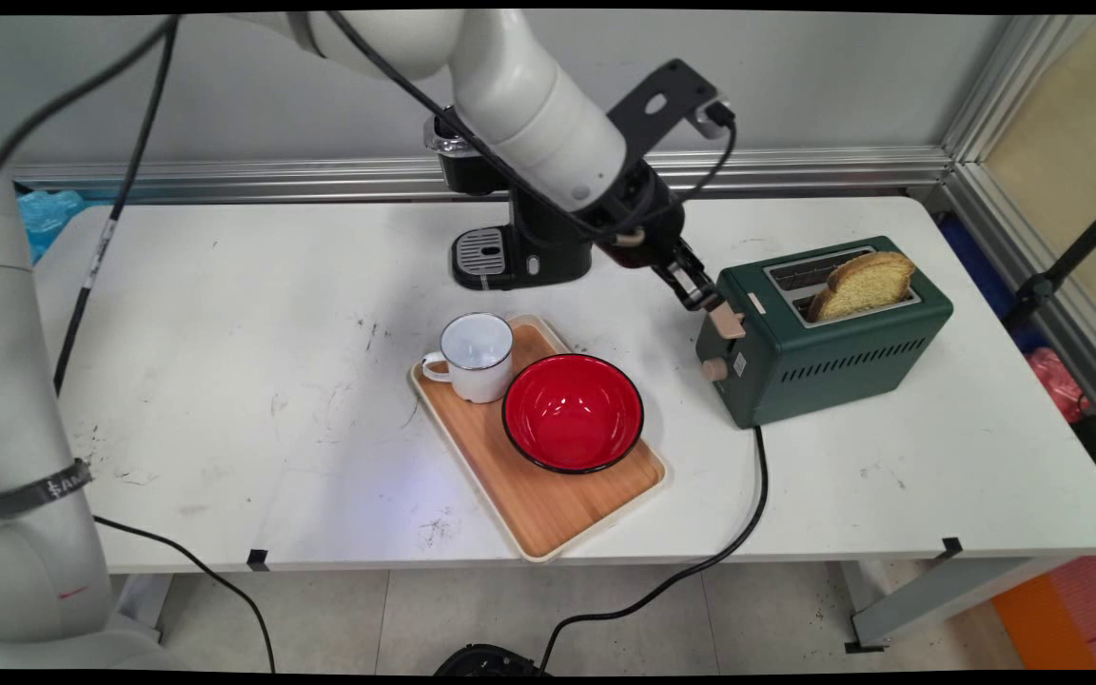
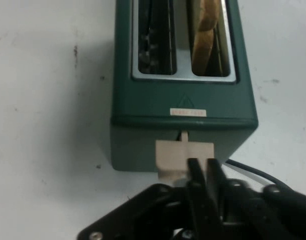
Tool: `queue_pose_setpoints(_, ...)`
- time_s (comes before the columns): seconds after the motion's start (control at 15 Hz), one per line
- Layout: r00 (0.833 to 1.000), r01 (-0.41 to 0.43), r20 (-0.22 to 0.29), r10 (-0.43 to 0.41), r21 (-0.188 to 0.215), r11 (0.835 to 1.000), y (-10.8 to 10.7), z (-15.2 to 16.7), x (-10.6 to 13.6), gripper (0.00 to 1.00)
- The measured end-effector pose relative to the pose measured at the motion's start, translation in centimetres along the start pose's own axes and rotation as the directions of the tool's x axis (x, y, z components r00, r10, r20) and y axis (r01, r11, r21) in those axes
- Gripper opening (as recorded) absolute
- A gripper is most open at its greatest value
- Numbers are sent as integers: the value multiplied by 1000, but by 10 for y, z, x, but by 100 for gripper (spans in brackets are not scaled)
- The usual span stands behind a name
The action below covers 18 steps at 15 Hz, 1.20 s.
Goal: Press the toaster switch
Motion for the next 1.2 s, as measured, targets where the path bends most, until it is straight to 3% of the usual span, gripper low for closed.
queue_pose_setpoints(1.2, 999, -14, 49, 12, 32, 999, 5, 58, 5, 0)
